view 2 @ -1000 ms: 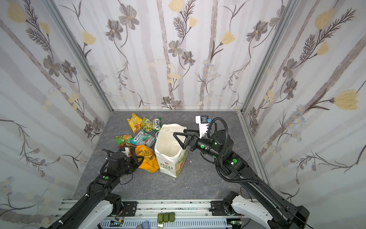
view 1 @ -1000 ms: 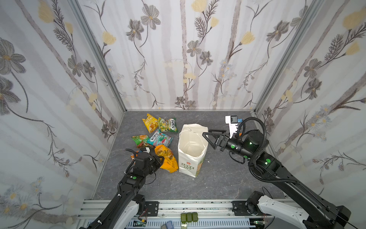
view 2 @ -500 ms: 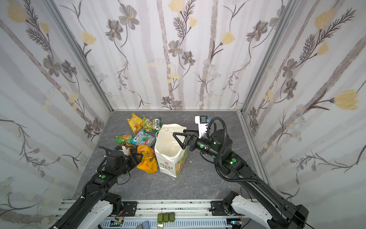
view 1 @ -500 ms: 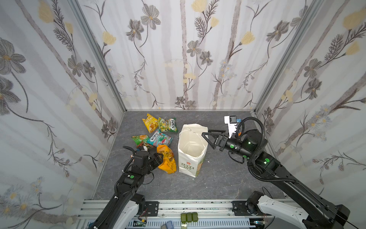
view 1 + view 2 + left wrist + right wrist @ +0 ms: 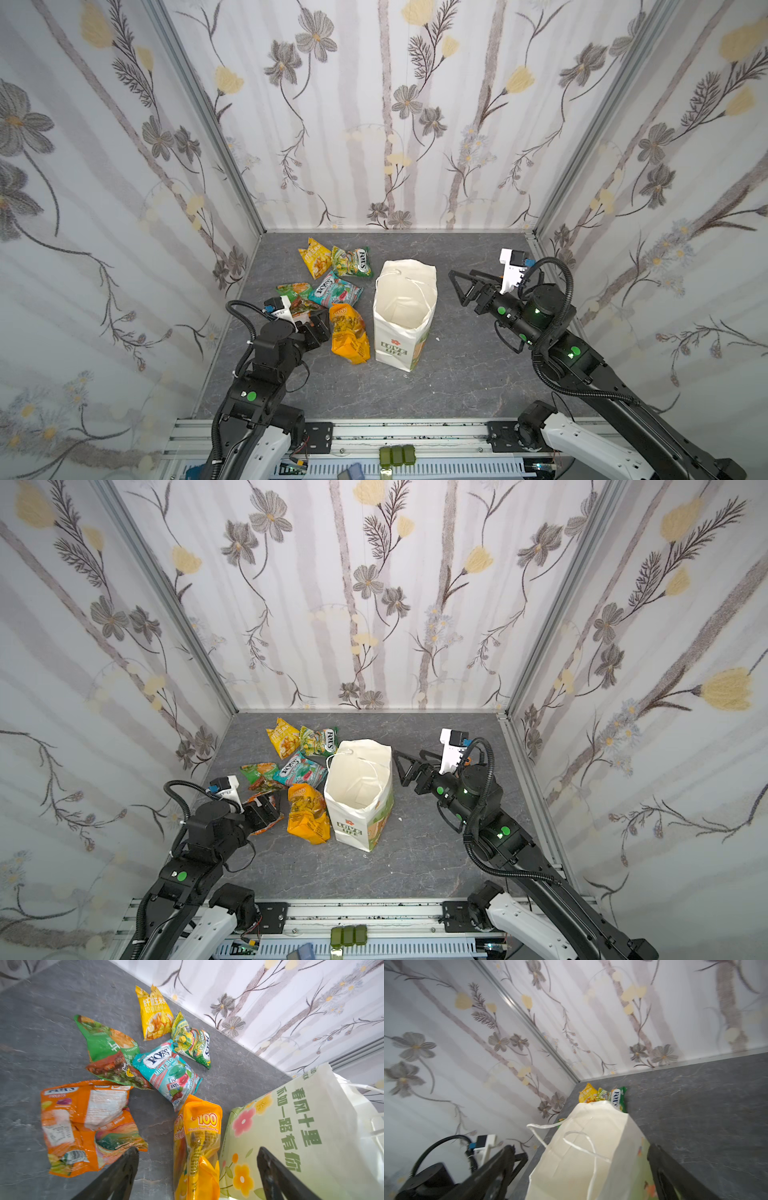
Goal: Take the snacks out of the paper bag
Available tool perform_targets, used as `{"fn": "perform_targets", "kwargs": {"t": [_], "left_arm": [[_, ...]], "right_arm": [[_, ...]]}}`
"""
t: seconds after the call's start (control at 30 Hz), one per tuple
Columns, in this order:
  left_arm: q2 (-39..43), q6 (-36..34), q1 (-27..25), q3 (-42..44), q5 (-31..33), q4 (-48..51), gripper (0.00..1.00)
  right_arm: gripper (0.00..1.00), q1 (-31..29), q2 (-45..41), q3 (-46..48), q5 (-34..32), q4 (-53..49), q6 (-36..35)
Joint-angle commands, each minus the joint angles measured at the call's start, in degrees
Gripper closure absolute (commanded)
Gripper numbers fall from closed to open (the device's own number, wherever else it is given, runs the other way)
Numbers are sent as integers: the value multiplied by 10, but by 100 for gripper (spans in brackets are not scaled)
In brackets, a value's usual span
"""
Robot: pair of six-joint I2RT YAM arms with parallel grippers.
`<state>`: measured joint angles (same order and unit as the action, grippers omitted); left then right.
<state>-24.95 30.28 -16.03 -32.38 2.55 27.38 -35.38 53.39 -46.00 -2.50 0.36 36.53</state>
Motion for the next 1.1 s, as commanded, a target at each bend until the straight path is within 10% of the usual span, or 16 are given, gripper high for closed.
{"fn": "perform_targets", "kwargs": {"t": [0.0, 0.3, 0.63, 1.07], "left_arm": [[12, -59, 1, 8, 92, 12, 7], [3, -83, 3, 62, 203, -56, 0], [-3, -152, 6, 211, 388, -318, 1], [-376, -297, 104, 259, 123, -783, 1]], "right_arm": [[0, 25, -26, 53, -182, -13, -30], [0, 211, -41, 193, -314, 65, -95], [0, 319, 90, 359, -306, 437, -216], [0, 336, 311, 365, -111, 755, -324]]}}
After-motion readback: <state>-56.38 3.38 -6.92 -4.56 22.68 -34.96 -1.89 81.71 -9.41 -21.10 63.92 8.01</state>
